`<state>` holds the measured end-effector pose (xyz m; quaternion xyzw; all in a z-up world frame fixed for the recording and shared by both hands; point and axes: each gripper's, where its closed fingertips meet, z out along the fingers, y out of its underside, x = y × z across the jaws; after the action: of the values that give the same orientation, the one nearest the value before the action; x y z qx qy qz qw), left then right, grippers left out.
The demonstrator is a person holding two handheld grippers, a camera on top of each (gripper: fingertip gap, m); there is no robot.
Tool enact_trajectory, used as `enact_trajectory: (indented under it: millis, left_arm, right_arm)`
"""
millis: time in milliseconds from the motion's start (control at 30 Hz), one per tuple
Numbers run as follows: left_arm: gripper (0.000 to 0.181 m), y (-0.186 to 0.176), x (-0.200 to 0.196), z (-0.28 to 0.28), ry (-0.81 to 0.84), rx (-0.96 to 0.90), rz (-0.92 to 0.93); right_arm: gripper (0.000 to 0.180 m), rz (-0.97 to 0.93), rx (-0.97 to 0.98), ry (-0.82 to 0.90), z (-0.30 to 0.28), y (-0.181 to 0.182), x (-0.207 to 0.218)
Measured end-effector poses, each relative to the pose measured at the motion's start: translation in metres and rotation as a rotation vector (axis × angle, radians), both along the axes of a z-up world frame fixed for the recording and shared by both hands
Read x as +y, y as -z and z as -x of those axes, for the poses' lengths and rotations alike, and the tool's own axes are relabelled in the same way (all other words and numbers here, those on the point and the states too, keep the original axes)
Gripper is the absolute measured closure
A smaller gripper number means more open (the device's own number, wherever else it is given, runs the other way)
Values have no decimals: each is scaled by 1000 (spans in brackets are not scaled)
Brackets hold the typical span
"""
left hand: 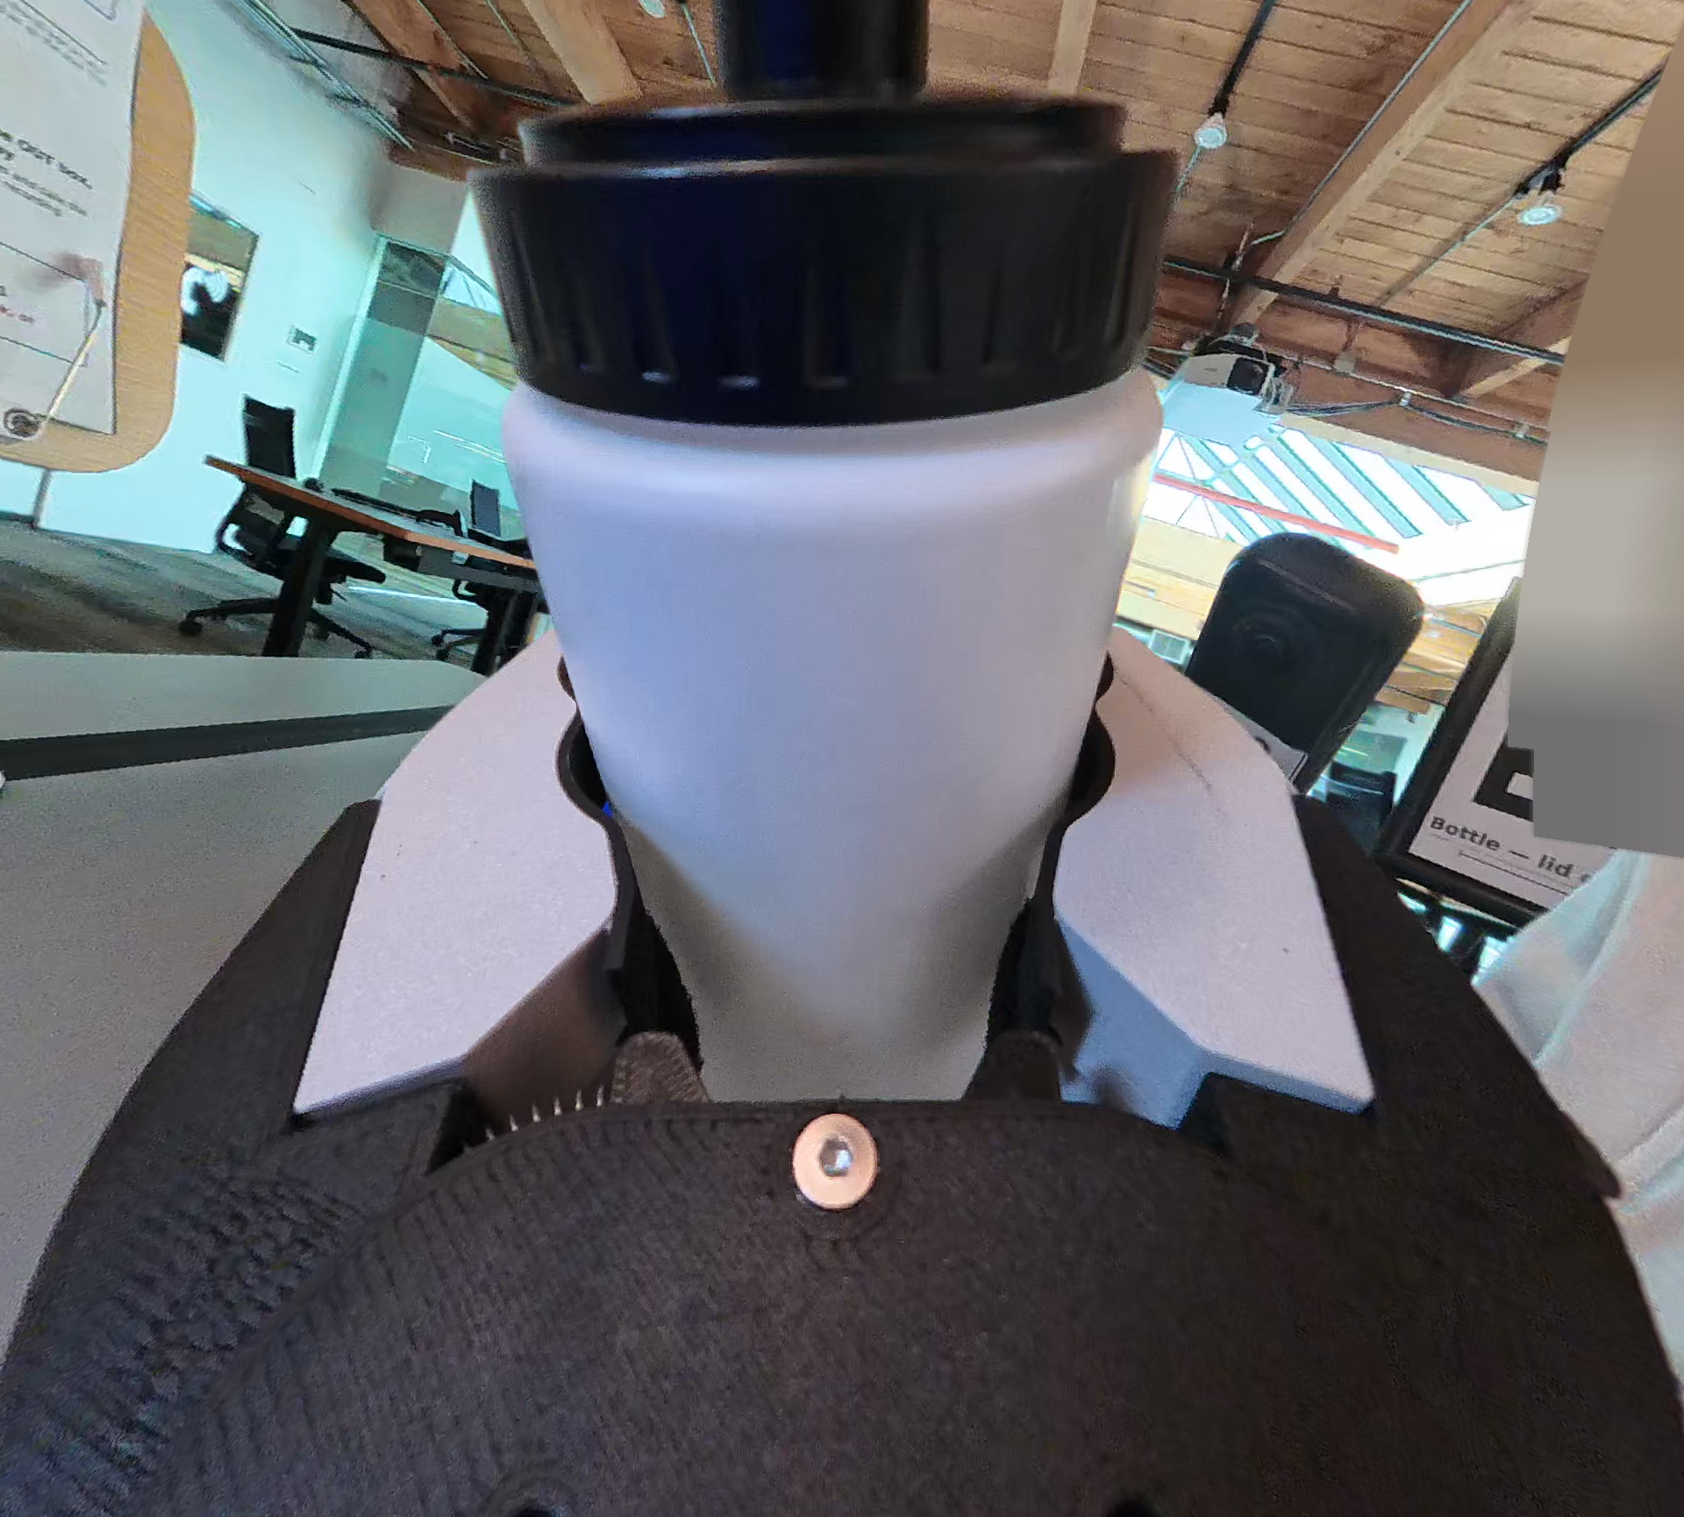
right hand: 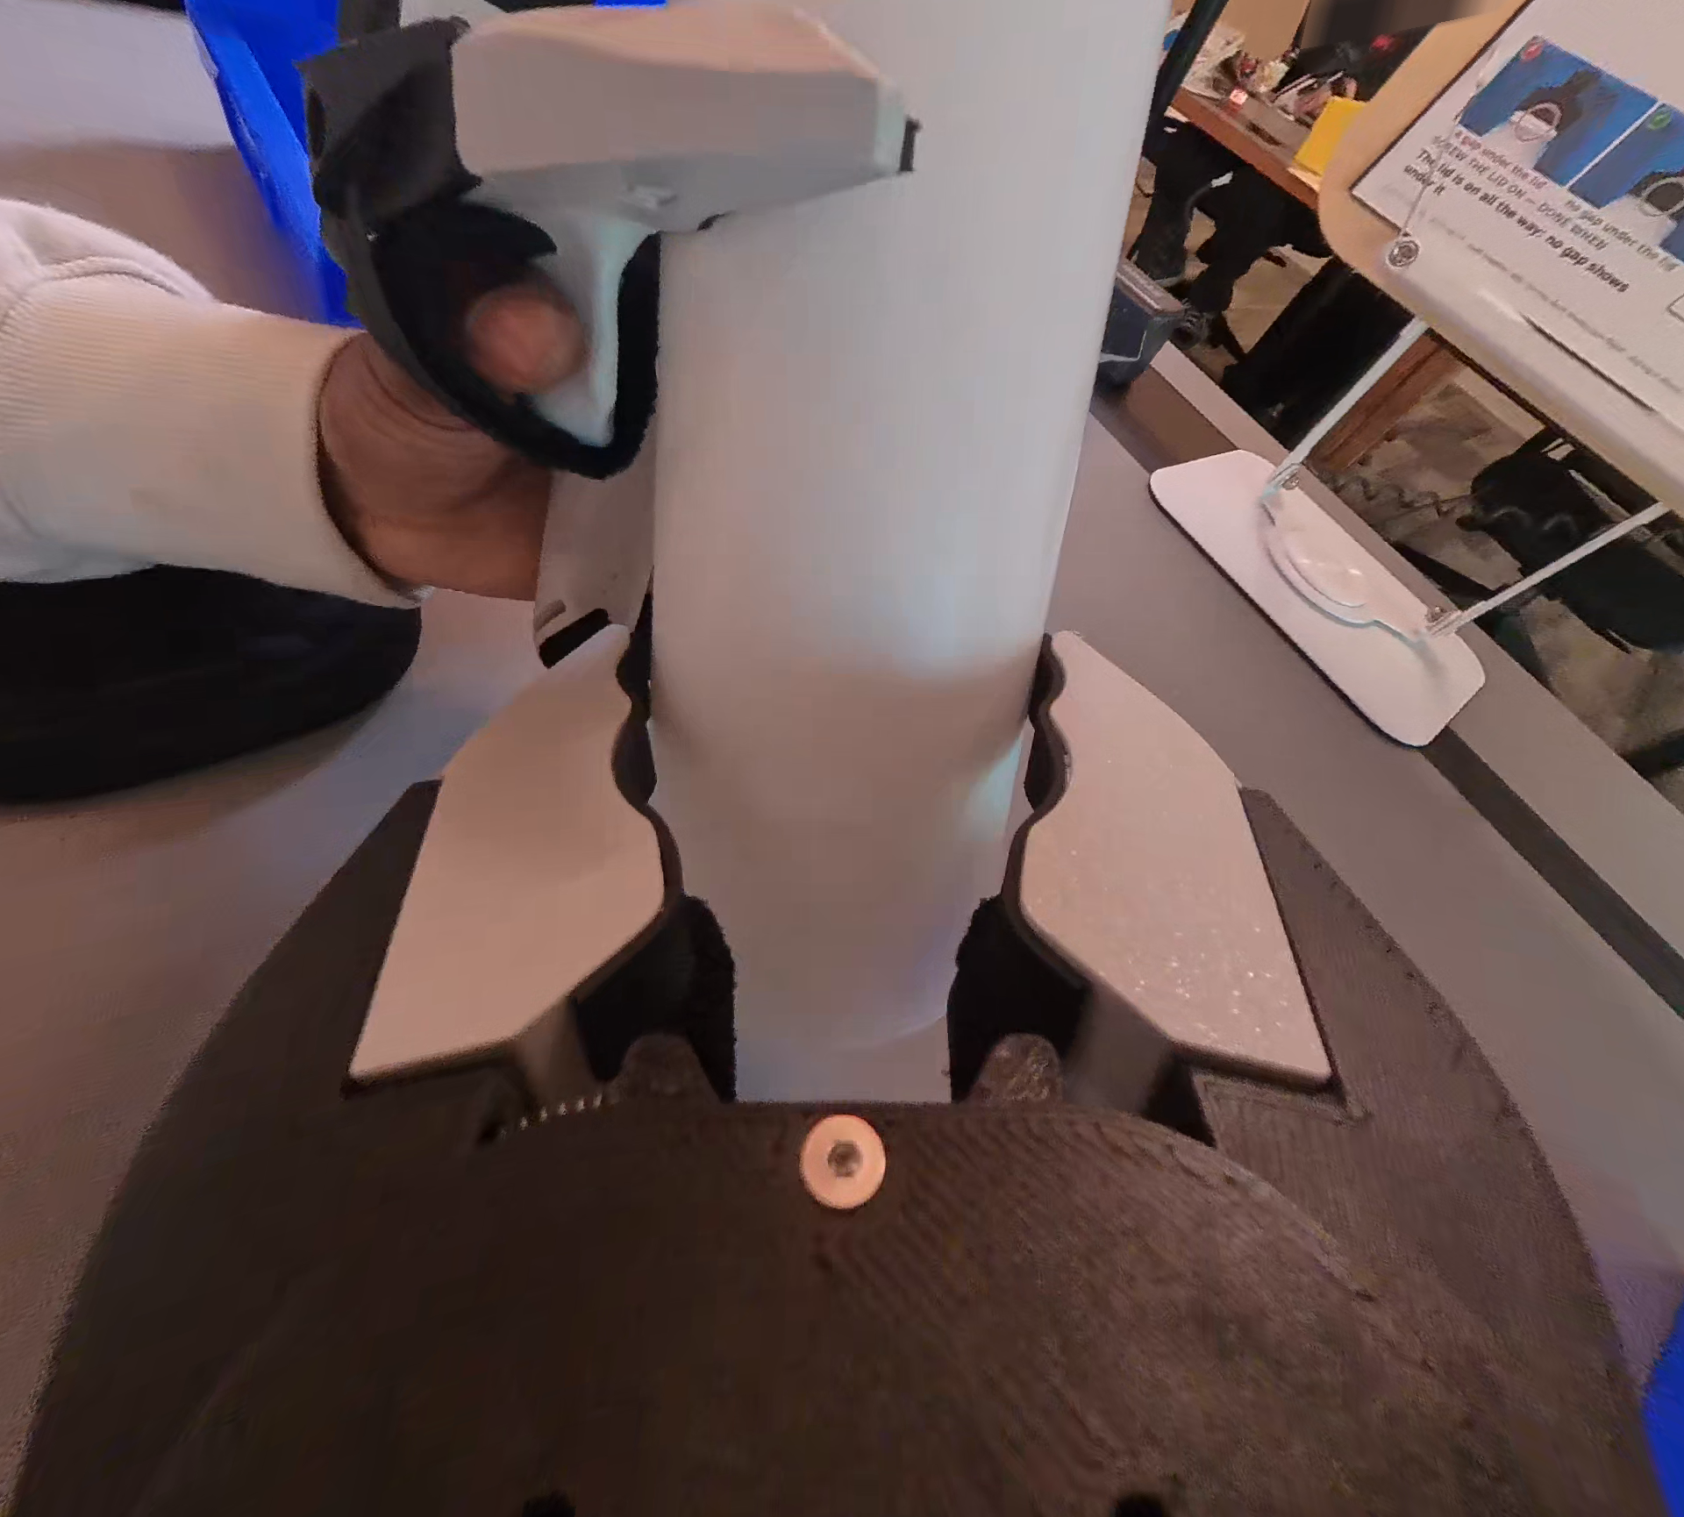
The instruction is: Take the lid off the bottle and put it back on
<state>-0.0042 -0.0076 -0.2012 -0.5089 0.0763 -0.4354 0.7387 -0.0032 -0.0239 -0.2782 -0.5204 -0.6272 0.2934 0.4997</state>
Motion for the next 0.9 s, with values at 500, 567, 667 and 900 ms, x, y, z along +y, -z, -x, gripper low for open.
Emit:
enact_trajectory:
  millis: [500, 567, 667, 900]
  left_arm:
    - [68, -11, 5, 25, -383, 191, -109]
    - [70, -9, 6, 21, -397, 240, -114]
    - [71, -3, 10, 17, -425, 319, -110]
    - [73, 6, 15, 15, -425, 360, -92]
  right_arm:
    - [100, 80, 284, 745, -188, -95, 161]
    - [100, 176, 199, 883, -222, -70, 197]
    - [100, 348, 44, 972, -246, -17, 233]
    - [100, 546, -321, 1018, -257, 71, 244]
